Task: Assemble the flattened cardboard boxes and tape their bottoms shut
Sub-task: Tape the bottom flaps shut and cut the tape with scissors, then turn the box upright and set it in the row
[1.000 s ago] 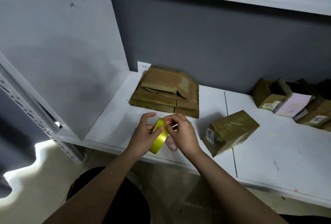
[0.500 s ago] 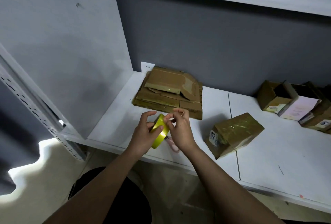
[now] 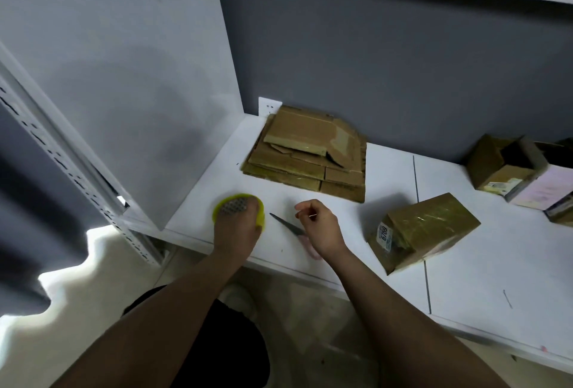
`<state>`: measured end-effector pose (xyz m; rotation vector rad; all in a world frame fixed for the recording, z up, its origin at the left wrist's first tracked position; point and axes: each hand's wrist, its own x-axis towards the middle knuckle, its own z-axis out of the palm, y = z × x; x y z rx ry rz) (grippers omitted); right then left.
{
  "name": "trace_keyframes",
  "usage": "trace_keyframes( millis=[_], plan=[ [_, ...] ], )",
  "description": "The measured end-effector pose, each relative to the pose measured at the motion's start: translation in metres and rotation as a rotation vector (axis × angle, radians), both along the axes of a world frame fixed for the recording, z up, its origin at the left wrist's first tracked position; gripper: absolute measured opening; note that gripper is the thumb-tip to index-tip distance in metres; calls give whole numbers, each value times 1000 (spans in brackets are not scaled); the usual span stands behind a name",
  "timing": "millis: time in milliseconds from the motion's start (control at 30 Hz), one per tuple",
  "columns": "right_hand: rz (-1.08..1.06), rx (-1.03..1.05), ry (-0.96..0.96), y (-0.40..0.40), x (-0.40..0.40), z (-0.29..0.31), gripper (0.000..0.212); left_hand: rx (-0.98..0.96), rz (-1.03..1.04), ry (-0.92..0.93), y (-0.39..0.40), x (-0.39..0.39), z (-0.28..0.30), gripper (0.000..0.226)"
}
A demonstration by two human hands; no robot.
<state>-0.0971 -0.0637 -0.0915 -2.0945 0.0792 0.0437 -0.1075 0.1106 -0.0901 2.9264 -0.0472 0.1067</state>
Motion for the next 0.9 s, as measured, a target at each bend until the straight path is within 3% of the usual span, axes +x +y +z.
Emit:
trace_keyframes(
  millis=[100, 300, 400, 467, 600, 767, 900],
  plan=[
    [8, -20, 22, -5, -4, -1, 17, 119, -23, 22, -6, 4, -12, 56],
    [23, -33, 26, -32, -17, 11, 16, 3, 55, 86, -15, 9, -37, 70],
    [-3, -56, -33, -58, -23, 21, 16, -10, 80, 1, -37, 1, -28, 76],
    [-42, -100, -82, -79, -29, 29, 16, -127, -38, -39, -65, -10, -19, 84],
    [-158, -153, -169, -122, -42, 44, 16, -369, -280, 151, -145, -26, -14, 104],
    [-292, -293, -292, -180, -63, 50, 17, -520, -211, 282, -219, -27, -25, 122],
    [-204, -330, -260, -217, -71, 41, 21, -623, -141, 222, -238, -26, -31, 103]
  ],
)
